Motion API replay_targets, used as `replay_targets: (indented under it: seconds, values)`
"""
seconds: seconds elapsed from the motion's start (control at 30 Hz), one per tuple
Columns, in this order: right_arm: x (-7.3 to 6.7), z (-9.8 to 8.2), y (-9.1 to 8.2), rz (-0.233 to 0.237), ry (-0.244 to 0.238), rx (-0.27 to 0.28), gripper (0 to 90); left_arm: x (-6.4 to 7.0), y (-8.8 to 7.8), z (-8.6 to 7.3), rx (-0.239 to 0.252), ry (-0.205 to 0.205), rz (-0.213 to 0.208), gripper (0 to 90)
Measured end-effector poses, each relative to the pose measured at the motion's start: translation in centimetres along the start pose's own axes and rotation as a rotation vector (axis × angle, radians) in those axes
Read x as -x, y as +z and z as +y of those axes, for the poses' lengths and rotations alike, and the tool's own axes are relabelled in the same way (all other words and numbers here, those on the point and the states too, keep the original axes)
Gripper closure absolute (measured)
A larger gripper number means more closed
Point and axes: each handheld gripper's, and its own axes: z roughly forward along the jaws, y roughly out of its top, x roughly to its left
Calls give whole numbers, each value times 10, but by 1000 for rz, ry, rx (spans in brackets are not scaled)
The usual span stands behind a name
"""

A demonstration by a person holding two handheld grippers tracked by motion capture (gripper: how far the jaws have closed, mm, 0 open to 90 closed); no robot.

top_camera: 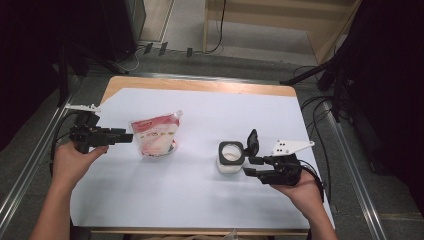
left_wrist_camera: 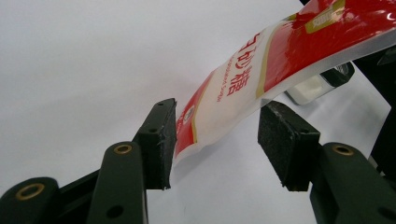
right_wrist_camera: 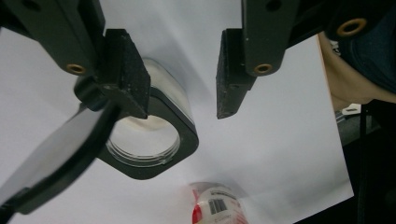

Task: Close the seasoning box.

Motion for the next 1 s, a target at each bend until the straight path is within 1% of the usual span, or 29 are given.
replay_targets:
  seconds: [0.07,0.1,0.13,0.17,0.2,0.4,0.47,0.5,0.53,0.57,0.67,0.7,0.73,0.77,0.83,0.9,0.93,0.97,1.0]
  values:
    - [2,-1,-5,-5,-2,6,607,0,0,0,0,4,-2,479]
    - [3,-2,-7,-5,-13,21,619,1,0,0,0,1,-3,479]
    - [3,-2,-9,-1,-20,25,650,1,0,0,-3,5,-2,479]
    - [3,-2,-11,-13,-33,32,672,1,1,0,-2,3,-5,479]
    - [5,-2,-13,-13,-35,34,697,1,1,0,-2,5,-2,479]
    - [16,-6,-19,-40,13,11,819,2,0,-2,-5,5,2,479]
    - [21,-6,-19,-58,35,3,855,3,-2,-3,0,1,6,479]
    - [23,-7,-19,-76,40,3,871,2,-3,-3,-1,6,3,480]
    - [25,-7,-20,-87,58,6,883,3,-3,-4,1,1,6,479]
    - [27,-7,-20,-94,75,10,895,2,-4,-4,0,6,9,479]
    - [33,-6,-19,-103,126,28,900,2,-5,-7,5,-3,17,478]
    - [34,-5,-17,-105,131,31,900,2,-6,-7,10,6,19,477]
    - [34,-4,-16,-110,135,23,900,2,-7,-8,15,4,19,476]
    - [34,-3,-14,-113,130,19,899,1,-8,-9,15,-1,14,475]
    - [35,-2,-10,-127,128,9,899,0,-9,-10,15,-3,21,473]
    - [36,-1,-5,-130,126,9,899,-2,-9,-11,12,-6,28,473]
    - [37,0,-3,-129,123,9,899,-3,-8,-12,7,-15,29,473]
    - [37,1,-2,-128,128,12,899,-4,-8,-13,-1,-12,28,473]
    - [37,2,0,-128,125,15,899,-5,-7,-13,-1,-14,44,473]
